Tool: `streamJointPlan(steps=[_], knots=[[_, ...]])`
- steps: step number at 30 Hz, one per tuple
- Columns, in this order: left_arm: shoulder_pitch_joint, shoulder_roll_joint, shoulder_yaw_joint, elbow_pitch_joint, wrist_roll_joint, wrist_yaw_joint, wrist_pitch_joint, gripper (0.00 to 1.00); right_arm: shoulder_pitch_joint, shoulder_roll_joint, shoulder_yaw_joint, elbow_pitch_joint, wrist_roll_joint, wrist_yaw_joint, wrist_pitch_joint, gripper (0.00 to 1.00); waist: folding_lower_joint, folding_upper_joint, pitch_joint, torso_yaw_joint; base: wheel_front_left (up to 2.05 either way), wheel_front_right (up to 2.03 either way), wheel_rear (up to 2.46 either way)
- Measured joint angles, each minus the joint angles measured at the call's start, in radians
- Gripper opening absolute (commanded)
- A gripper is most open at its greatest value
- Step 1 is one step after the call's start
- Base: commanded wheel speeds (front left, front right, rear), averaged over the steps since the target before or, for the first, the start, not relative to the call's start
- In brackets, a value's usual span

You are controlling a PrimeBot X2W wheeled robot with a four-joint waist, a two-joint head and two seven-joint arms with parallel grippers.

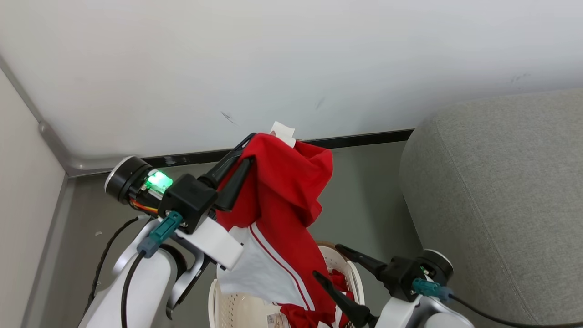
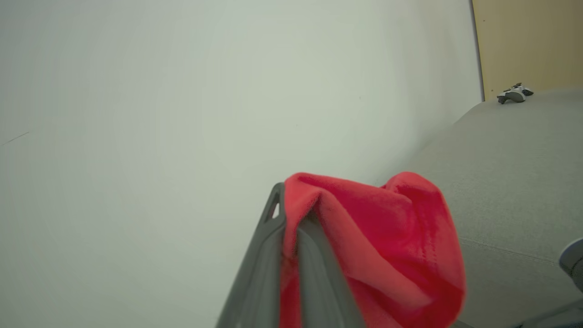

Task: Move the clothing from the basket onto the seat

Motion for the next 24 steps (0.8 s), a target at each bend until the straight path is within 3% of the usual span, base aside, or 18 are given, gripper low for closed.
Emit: streamJointPlan(steps=[7,24], knots=[[-0.044,-0.025,-0.005,-0.031,0.0,0.0,0.073,0.0,-0.045,0.014,0.012,0.038,-0.022,0.0,-0.01,1.0,0.0,0.0,0.0,0.003,0.0,0.0,0.0],[-0.06,-0.089,-0.056,-0.043,-0.018,0.0,0.146,0.0,-0.077,0.131,0.073,0.161,-0.044,0.0,-0.069,1.0,0.0,0.0,0.014,0.018,0.0,0.0,0.0]])
